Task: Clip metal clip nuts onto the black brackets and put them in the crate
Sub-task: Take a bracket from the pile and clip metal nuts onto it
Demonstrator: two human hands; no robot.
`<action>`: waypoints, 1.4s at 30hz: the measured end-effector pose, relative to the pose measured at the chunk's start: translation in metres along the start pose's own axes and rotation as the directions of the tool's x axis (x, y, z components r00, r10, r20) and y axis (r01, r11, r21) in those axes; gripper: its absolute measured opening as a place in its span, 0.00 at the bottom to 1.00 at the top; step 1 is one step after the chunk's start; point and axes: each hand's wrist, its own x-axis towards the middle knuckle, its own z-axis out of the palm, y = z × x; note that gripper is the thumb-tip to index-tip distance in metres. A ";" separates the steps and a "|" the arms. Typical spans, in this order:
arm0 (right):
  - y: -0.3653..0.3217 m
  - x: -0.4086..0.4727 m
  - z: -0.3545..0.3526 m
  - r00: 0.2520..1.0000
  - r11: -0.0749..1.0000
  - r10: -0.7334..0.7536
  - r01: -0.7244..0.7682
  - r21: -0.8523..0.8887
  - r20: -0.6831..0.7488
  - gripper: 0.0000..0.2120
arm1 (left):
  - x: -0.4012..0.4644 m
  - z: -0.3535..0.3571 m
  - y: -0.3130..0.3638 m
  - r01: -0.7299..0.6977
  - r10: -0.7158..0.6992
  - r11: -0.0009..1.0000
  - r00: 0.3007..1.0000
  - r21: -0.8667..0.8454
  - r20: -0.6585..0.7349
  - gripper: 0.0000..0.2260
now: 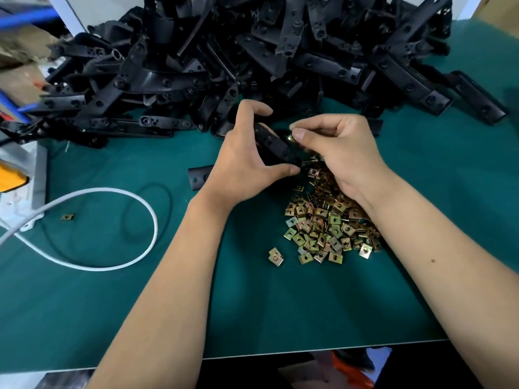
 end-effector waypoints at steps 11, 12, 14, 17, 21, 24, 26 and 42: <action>-0.001 -0.001 -0.001 0.997 0.997 0.071 -0.071 -0.008 0.011 0.04 | 0.002 -0.002 -0.007 0.047 -0.047 0.999 0.995 0.003 -0.088 0.39; -0.002 -0.001 -0.001 0.998 0.998 0.069 -0.069 -0.008 0.012 0.05 | 0.002 -0.002 -0.008 0.041 -0.041 0.999 0.995 0.005 -0.088 0.39; -0.003 -0.002 0.000 0.998 0.998 0.065 -0.065 -0.010 0.009 0.05 | 0.003 -0.001 -0.008 0.032 -0.031 0.999 0.996 0.007 -0.087 0.39; -0.003 -0.002 0.002 0.999 0.999 0.047 -0.048 -0.022 -0.005 0.05 | 0.003 0.000 -0.009 0.027 -0.026 1.000 0.996 0.009 -0.086 0.40; -0.003 -0.004 0.004 0.999 0.999 0.024 -0.026 -0.037 -0.034 0.05 | 0.003 0.002 -0.010 0.031 -0.029 0.999 0.996 0.015 -0.084 0.40; -0.003 -0.004 0.005 0.999 0.999 0.012 -0.015 -0.051 -0.048 0.05 | 0.003 0.002 -0.011 0.036 -0.035 0.999 0.996 0.009 -0.087 0.39; -0.002 -0.003 0.005 0.998 0.998 0.006 -0.010 -0.060 -0.058 0.05 | 0.004 0.002 -0.010 0.041 -0.040 0.999 0.995 0.007 -0.087 0.39; 0.000 -0.004 0.010 0.993 0.992 0.119 -0.120 -0.046 -0.013 0.06 | 0.004 0.008 -0.017 0.063 -0.060 0.998 0.990 0.024 -0.125 0.37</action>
